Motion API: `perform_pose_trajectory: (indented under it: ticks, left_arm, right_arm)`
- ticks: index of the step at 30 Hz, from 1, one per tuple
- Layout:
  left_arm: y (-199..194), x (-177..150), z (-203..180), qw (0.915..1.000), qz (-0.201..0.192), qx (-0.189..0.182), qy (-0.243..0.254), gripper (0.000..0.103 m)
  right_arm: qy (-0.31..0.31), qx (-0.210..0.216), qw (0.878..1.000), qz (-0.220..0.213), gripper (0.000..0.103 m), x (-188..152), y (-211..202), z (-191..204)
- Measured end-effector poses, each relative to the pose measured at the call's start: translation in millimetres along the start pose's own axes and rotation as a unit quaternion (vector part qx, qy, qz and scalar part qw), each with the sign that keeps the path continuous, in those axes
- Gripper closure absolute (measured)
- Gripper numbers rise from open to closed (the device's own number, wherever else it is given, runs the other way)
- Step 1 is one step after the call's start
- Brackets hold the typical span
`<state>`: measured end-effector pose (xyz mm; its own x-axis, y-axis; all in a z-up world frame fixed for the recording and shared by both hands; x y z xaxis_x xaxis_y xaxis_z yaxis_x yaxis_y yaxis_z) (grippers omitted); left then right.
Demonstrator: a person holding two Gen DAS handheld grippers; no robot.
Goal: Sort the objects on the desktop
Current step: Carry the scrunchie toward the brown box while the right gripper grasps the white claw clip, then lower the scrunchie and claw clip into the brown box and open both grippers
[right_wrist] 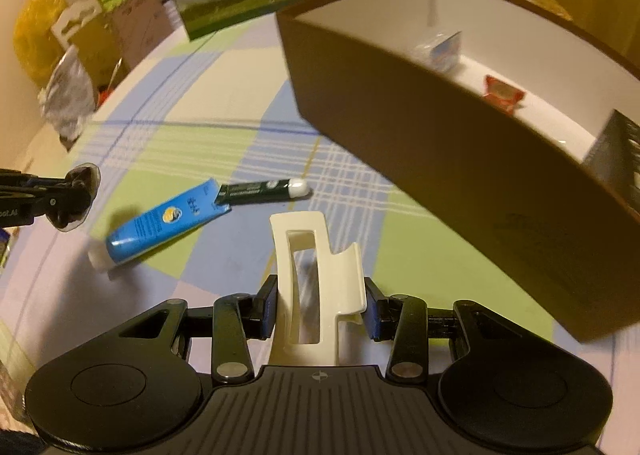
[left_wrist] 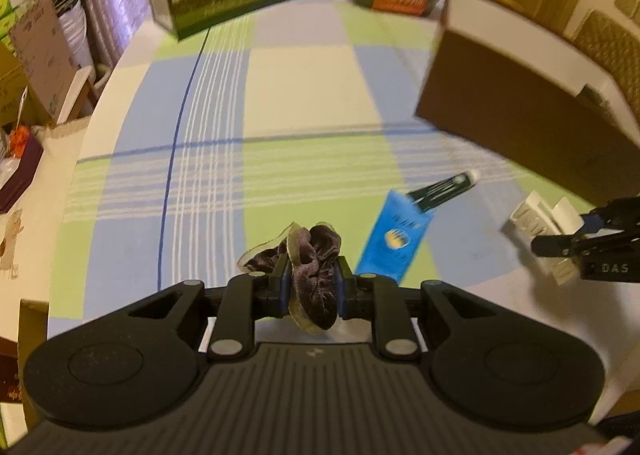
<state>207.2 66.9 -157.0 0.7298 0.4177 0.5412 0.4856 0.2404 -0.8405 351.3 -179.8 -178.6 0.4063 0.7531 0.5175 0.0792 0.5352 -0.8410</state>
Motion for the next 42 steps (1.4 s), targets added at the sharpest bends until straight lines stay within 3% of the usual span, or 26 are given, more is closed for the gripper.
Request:
perform_pose_trajectory:
  ticks: [10, 18, 24, 32, 42]
  left_arm:
    - [-36.8, 42.8, -61.2, 0.9948, -0.055, -0.080, 0.030, 0.086]
    - [-47.7, 87.9, -128.9, 0.9815, -0.091, -0.150, 0.076, 0.086]
    - [-36.9, 119.1, -178.4, 0.9725, -0.096, -0.188, 0.098, 0.086]
    - [-8.9, 155.4, -223.1, 0.9690, -0.086, -0.204, 0.110, 0.086]
    - [52.3, 186.1, -234.0, 0.9773, -0.028, -0.184, 0.101, 0.086]
  right_arm:
    - [0.033, -0.009, 0.998, -0.044, 0.064, 14.5, -56.8, -27.5]
    - [0.045, -0.028, 0.994, -0.093, 0.064, 45.2, -100.3, -64.3]
    - [0.048, -0.042, 0.992, -0.111, 0.064, 71.1, -108.9, -95.2]
    - [0.048, -0.039, 0.994, -0.089, 0.064, 96.0, -82.4, -128.9]
    - [0.006, -0.038, 0.999, 0.000, 0.064, 103.8, -28.0, -146.4]
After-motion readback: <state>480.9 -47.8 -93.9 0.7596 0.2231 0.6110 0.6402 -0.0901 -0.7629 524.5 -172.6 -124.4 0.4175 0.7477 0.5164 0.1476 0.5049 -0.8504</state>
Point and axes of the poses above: each gripper's, at about its wrist camera, not at the fingertips, and y roughly the way its jaws point, z to its left, x to its top, the point moved 7 cm from there along y, roughly the way its jaws point, and after that the axes turned 1 degree about x, right-handed, at the moved point
